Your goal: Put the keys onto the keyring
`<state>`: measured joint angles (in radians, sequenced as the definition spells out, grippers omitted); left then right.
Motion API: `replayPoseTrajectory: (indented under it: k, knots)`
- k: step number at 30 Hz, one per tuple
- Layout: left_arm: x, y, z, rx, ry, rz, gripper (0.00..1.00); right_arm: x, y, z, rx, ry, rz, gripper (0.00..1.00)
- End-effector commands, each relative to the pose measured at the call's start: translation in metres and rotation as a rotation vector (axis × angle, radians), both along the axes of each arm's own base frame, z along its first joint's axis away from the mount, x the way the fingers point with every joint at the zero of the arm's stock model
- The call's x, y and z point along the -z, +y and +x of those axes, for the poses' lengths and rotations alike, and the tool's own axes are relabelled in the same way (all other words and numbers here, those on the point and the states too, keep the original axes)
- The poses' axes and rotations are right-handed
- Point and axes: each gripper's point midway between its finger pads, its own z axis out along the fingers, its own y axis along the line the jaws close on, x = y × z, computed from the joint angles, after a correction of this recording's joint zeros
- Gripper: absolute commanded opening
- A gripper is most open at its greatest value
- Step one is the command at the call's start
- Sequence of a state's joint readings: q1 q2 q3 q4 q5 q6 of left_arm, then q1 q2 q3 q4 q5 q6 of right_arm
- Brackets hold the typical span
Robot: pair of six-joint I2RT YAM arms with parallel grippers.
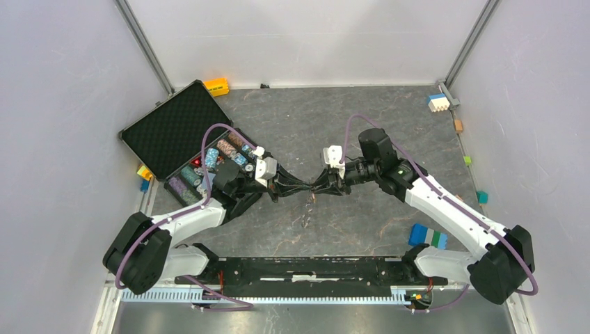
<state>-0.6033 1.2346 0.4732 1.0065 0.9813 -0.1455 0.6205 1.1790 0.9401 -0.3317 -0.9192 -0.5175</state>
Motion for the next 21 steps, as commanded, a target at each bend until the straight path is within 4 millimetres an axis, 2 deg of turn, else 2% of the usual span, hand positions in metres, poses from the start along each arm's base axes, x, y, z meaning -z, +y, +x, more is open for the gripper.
replayPoseTrajectory:
  k: [1,17,19,21]
  knots:
    - [-0.0177,0.0011,-0.0047,0.021,-0.054,-0.049,0.02,-0.0166,0.0064,0.0039,-0.013,-0.024,0.05,0.29]
    - [-0.0176,0.0021,-0.005,0.017,-0.058,-0.051,0.02,-0.0081,0.0076,0.0039,-0.013,0.001,0.045,0.14]
    - [-0.0177,0.0023,-0.0048,0.017,-0.059,-0.051,0.02,-0.0078,0.0072,0.0039,-0.011,-0.002,0.044,0.1]
    - [-0.0175,0.0027,-0.0041,0.014,-0.058,-0.051,0.02,-0.0079,0.0059,0.0044,-0.007,-0.014,0.04,0.01]
